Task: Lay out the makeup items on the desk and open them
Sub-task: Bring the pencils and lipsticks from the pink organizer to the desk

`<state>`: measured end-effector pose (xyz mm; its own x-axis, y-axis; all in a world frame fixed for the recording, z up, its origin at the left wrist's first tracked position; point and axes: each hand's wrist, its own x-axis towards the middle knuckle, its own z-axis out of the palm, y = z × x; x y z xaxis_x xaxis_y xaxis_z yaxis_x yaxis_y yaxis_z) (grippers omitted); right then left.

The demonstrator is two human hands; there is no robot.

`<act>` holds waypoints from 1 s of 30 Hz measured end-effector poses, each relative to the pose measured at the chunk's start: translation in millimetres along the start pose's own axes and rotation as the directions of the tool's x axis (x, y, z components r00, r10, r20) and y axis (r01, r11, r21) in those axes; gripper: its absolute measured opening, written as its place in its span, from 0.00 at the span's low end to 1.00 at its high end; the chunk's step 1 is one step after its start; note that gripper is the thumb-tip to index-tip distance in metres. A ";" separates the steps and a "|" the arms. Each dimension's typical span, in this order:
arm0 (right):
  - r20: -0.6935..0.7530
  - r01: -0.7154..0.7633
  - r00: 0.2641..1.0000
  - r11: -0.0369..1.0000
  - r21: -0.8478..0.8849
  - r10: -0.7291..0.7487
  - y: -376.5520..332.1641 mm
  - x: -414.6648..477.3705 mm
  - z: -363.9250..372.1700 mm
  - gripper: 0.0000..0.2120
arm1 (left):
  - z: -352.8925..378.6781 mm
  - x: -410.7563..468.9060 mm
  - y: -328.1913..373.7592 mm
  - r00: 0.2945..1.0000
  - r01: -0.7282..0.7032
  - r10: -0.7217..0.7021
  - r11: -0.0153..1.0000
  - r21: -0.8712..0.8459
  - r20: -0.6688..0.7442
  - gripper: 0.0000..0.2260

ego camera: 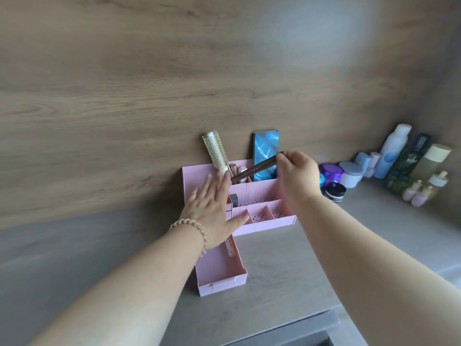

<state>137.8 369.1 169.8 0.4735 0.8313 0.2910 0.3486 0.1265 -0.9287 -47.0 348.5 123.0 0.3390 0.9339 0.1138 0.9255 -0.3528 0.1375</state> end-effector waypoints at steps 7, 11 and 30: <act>0.061 -0.191 0.981 0.962 0.194 0.182 -12.5 -59.5 -42.2 0.07 | -26.4 -13.9 24.3 0.979 -0.148 0.128 0.982 -0.117 -0.161 0.25; -0.006 -0.250 0.965 0.924 0.290 0.263 -34.1 -97.6 -71.5 0.09 | -43.4 -35.0 49.2 0.950 -0.228 0.159 0.942 -0.247 -0.269 0.13; -0.490 -0.486 0.647 0.811 0.327 0.585 -78.9 -394.0 -321.7 0.09 | -83.6 -232.3 260.4 0.448 -0.427 0.838 0.507 -0.749 0.312 0.07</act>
<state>184.0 -142.5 202.3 0.9061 0.3467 -0.2424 -0.2117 -0.1246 -0.9694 101.2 34.9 214.7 0.9799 0.1412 -0.1411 0.1987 -0.6213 0.7580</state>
